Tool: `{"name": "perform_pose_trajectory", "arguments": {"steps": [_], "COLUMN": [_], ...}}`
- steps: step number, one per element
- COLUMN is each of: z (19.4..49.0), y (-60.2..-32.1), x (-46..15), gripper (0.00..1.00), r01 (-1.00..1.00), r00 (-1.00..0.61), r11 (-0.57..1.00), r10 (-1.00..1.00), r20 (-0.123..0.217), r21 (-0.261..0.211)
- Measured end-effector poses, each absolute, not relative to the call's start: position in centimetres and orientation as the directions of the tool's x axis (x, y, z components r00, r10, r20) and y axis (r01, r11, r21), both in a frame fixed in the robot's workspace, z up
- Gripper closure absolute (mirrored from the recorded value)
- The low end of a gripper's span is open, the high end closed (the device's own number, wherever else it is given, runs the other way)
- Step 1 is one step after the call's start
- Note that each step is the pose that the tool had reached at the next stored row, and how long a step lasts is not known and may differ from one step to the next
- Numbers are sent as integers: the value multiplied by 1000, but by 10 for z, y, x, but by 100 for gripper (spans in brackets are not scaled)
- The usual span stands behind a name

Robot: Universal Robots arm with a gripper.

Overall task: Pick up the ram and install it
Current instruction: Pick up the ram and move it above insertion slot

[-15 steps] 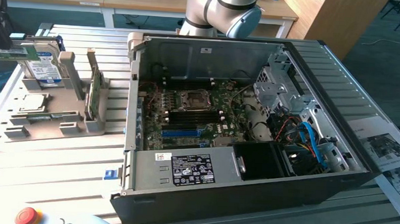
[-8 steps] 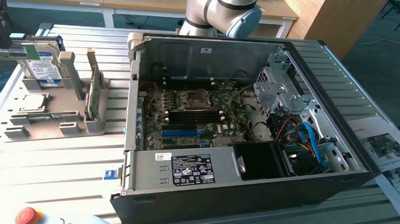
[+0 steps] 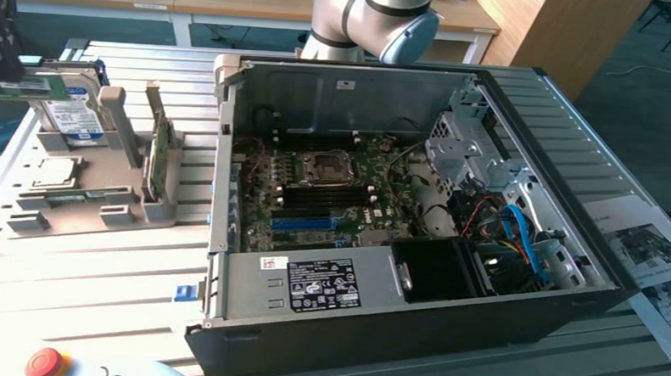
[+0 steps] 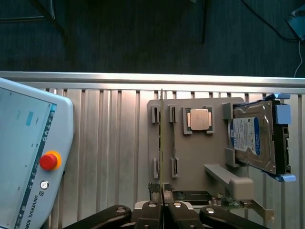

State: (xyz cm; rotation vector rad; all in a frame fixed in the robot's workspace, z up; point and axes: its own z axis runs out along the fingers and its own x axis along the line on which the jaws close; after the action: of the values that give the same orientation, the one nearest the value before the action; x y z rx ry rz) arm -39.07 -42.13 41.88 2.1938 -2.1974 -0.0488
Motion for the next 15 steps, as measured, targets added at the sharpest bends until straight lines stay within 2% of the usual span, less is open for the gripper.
{"name": "perform_pose_trajectory", "arguments": {"steps": [15], "z": [419], "y": [-421], "x": [-374], "gripper": [88], "r01": [-999], "r00": [4], "r11": [-4], "r10": [-1000], "r20": [3], "r21": [50]}}
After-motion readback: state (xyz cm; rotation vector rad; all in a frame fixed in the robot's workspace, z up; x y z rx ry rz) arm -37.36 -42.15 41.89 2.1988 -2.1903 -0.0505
